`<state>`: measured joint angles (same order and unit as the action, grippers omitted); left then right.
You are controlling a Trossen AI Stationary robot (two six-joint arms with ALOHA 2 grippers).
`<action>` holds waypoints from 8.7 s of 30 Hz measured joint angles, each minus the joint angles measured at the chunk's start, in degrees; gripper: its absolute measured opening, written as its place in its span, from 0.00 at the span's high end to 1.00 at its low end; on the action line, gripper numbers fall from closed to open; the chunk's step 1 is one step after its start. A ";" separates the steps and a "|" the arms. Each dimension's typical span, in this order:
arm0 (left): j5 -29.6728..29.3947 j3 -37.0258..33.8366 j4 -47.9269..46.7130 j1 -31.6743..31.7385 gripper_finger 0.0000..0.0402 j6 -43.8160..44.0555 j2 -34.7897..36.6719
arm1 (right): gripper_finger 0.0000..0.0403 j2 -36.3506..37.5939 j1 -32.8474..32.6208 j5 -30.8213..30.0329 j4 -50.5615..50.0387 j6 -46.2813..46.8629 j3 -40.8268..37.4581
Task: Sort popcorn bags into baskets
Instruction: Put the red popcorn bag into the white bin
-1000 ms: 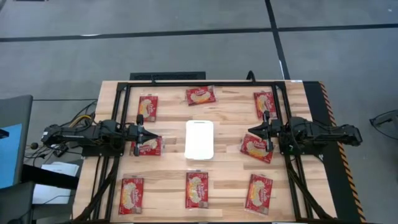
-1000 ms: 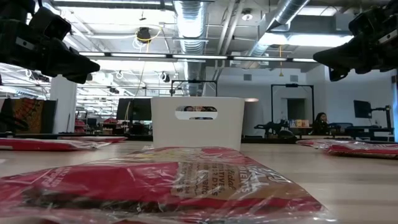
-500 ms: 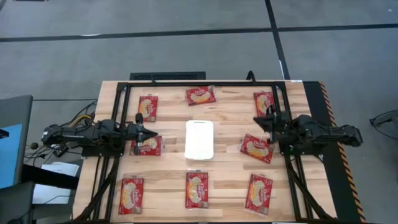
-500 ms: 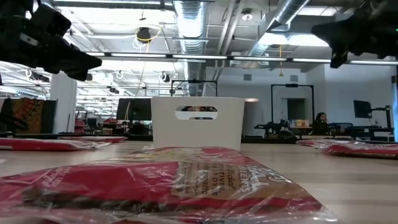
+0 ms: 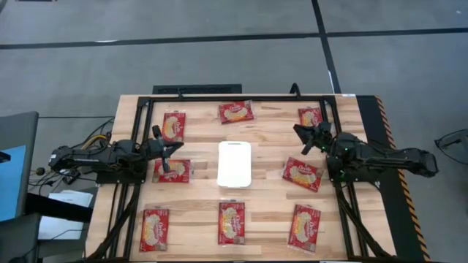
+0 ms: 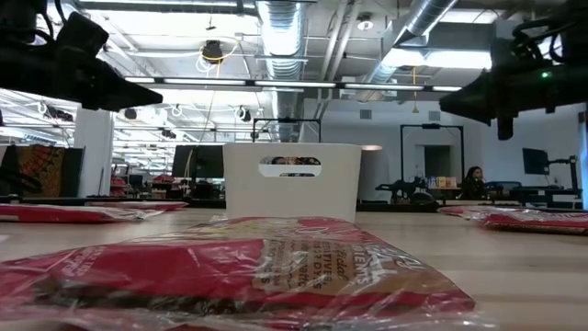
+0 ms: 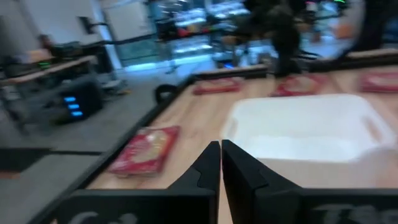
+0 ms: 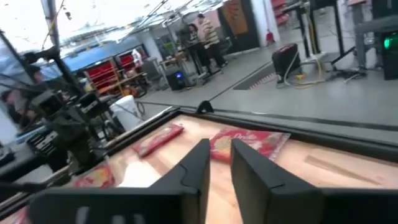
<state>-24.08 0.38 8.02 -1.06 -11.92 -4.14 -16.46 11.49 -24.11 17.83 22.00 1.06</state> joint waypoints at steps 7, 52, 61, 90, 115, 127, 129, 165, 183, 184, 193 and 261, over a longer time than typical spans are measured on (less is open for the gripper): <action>-11.33 0.31 3.97 0.04 0.80 1.96 0.02 | 0.55 -4.06 2.45 0.04 9.02 -12.16 0.00; -11.13 0.04 2.97 25.75 0.62 14.37 -2.36 | 0.52 -27.70 26.62 1.24 -27.38 6.07 22.25; -17.40 0.00 5.50 26.23 0.62 16.15 -2.36 | 0.46 -41.04 34.10 6.75 -47.67 15.27 30.23; -7.09 0.02 -2.92 25.94 0.62 33.60 -2.36 | 0.87 -66.82 29.33 2.50 -39.73 -3.58 30.38; 14.78 2.24 26.16 25.60 0.38 31.66 -27.22 | 0.99 -55.44 2.89 4.83 13.33 -14.78 30.23; 27.09 15.35 37.43 24.63 0.25 26.72 -52.97 | 0.99 -72.38 -5.75 -3.97 17.78 -26.21 43.69; 28.15 18.22 37.62 24.65 0.25 26.78 -56.16 | 0.99 -75.33 -7.13 -5.93 17.82 -29.77 47.15; 26.99 27.89 39.16 24.69 0.97 24.42 -68.95 | 0.91 -83.97 -14.67 -16.03 11.27 -50.98 58.66; 56.81 27.85 39.25 28.22 0.98 30.25 -64.30 | 0.36 -54.45 -11.53 2.38 -29.38 -51.88 58.77; 56.80 27.85 39.37 28.71 0.98 32.44 -64.30 | 0.36 -54.26 -12.02 3.26 -30.87 -58.72 58.75; 60.19 27.85 41.96 30.95 0.98 45.56 -64.36 | 0.50 -60.97 -15.26 0.26 -26.10 -101.24 58.59; 30.22 27.87 15.86 22.45 0.57 26.14 -64.48 | 0.99 -92.78 -20.51 -5.71 -82.25 -88.47 93.30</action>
<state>6.14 28.25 23.88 21.39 14.22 -68.62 -109.24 -9.02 -29.82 -64.42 -66.47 94.36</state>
